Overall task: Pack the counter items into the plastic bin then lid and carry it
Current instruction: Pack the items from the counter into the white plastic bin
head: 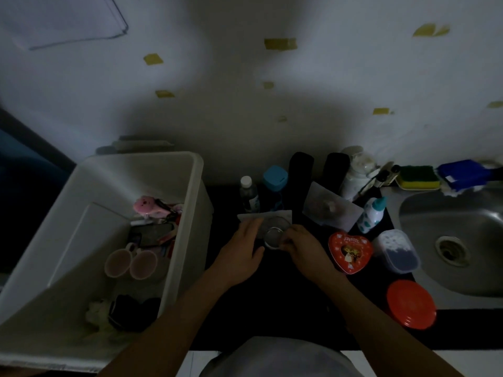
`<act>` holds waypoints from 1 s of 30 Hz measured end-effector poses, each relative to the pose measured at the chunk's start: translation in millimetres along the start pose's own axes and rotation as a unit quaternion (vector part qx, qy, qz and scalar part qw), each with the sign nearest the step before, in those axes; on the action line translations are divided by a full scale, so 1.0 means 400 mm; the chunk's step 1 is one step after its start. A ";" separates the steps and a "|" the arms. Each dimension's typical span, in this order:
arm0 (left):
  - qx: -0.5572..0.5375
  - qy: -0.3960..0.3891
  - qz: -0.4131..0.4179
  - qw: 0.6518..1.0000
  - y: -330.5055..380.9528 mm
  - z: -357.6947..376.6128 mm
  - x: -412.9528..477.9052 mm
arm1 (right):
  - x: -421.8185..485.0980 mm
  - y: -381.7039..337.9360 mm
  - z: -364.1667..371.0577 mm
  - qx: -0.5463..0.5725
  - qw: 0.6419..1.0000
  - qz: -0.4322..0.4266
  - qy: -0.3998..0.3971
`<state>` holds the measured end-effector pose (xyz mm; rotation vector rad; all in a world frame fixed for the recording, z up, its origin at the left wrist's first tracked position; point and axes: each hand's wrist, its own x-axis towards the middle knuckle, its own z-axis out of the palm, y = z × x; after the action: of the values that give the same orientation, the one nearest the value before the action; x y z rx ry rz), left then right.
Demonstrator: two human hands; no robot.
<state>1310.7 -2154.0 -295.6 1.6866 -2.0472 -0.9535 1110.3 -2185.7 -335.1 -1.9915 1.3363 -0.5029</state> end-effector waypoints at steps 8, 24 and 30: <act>-0.018 0.056 0.117 0.991 0.018 -0.072 0.035 | 0.019 -0.121 -0.094 0.038 0.997 -0.060 0.027; -0.017 0.233 0.168 0.958 0.011 -0.359 -0.088 | 0.076 -0.452 -0.116 0.123 0.983 -0.129 0.054; -0.023 0.276 0.156 0.948 -0.084 -0.459 -0.196 | 0.116 -0.576 -0.028 0.128 0.979 -0.156 -0.021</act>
<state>1469.7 -2134.9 -172.0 1.3465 -1.8067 -0.3643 1272.1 -2175.5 -164.8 -1.9883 0.8850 -0.7329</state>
